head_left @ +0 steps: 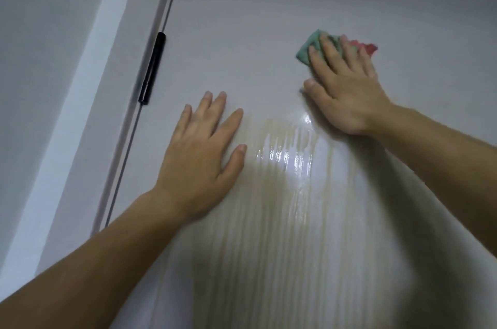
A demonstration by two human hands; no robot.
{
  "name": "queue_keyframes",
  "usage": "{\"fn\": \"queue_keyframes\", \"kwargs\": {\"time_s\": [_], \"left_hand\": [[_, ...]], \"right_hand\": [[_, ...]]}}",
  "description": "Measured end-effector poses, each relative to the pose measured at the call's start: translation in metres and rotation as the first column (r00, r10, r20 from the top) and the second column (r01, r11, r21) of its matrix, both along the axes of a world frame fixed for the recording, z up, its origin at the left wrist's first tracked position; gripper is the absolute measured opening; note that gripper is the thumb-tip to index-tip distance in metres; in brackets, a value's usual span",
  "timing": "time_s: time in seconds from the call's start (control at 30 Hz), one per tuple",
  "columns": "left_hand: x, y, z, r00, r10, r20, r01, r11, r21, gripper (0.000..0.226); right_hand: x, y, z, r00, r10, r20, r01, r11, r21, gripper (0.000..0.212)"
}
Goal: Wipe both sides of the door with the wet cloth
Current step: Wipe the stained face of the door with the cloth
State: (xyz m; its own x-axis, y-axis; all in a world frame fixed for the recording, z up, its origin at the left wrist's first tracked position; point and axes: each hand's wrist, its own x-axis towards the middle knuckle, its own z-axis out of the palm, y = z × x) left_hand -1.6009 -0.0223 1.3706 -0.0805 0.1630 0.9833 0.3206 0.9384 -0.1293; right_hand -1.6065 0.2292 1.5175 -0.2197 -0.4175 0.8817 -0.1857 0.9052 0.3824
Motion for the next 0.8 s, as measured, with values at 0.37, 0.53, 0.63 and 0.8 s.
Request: {"fn": "queue_keyframes", "kwargs": {"time_s": [0.37,0.53,0.63,0.8], "left_hand": [[-0.001,0.043,0.014,0.996,0.084,0.009,-0.084,0.996,-0.034,0.053],[-0.005,0.084,0.021,0.999,0.045,-0.002,-0.044,0.987,-0.152,0.060],[-0.008,0.091,0.020,0.999,0.038,0.014,-0.035,0.984,-0.173,0.058],[-0.009,0.098,0.019,0.999,0.050,-0.007,-0.050,0.989,-0.137,0.055]], "right_hand": [[-0.004,0.058,0.001,1.000,-0.024,-0.013,0.023,0.998,-0.062,0.080],[-0.001,0.064,-0.070,1.000,0.015,-0.011,-0.011,0.957,0.292,0.068],[-0.005,0.096,-0.027,0.998,-0.032,-0.051,0.039,0.989,0.144,0.071],[-0.004,0.100,-0.027,0.999,-0.019,-0.037,0.018,0.999,-0.040,0.075]]}}
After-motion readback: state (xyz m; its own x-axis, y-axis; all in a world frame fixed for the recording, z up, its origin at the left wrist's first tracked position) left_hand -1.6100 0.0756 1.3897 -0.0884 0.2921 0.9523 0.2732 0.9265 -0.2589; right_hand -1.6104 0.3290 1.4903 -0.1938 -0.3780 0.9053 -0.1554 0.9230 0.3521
